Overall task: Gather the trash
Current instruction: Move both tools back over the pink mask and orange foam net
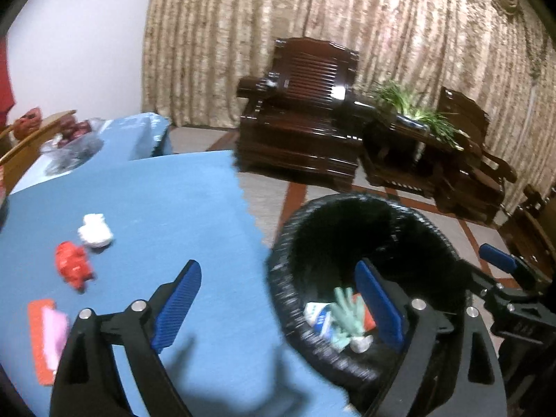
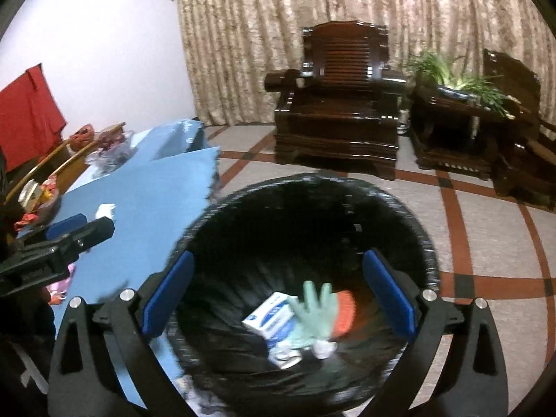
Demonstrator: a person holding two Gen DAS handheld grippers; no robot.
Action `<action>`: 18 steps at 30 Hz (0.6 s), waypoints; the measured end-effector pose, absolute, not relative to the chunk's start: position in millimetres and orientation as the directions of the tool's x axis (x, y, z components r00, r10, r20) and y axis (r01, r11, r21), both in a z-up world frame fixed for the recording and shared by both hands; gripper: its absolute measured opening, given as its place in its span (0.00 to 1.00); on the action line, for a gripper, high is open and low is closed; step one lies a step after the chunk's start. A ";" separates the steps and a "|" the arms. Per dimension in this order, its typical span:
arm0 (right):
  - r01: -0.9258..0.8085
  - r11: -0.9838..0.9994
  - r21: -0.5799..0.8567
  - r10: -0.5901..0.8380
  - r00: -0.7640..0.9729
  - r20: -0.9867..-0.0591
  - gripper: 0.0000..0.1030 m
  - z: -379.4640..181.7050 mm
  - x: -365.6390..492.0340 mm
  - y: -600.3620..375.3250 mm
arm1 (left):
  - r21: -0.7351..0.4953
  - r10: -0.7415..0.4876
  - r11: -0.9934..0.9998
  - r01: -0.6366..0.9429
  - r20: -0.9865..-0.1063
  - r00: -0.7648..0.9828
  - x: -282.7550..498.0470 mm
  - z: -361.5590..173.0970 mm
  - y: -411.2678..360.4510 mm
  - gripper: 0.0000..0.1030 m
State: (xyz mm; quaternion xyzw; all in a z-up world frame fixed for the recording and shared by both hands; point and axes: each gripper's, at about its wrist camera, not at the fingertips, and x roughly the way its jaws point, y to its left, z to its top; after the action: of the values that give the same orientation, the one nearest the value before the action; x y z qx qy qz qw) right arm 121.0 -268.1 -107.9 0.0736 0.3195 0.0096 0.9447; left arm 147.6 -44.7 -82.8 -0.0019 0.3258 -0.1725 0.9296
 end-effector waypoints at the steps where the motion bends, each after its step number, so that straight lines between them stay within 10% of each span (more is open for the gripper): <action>1: 0.015 0.989 0.147 0.077 0.794 -0.603 0.93 -107.2 121.8 -261.6 | -0.111 -0.310 0.945 0.308 -0.604 0.734 144.5 -82.5 -37.5 0.86; 18: -0.229 0.965 0.127 0.258 0.758 -0.599 0.93 -105.7 144.6 -119.2 | -0.059 -0.061 0.998 0.032 -0.584 0.810 100.0 -84.3 111.8 0.86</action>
State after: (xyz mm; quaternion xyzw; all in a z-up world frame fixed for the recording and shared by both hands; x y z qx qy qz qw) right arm 144.6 -119.2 -105.7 0.0228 0.3228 0.1298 0.9372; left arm 100.0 111.8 -84.3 -0.0232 0.3075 -0.0244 0.9509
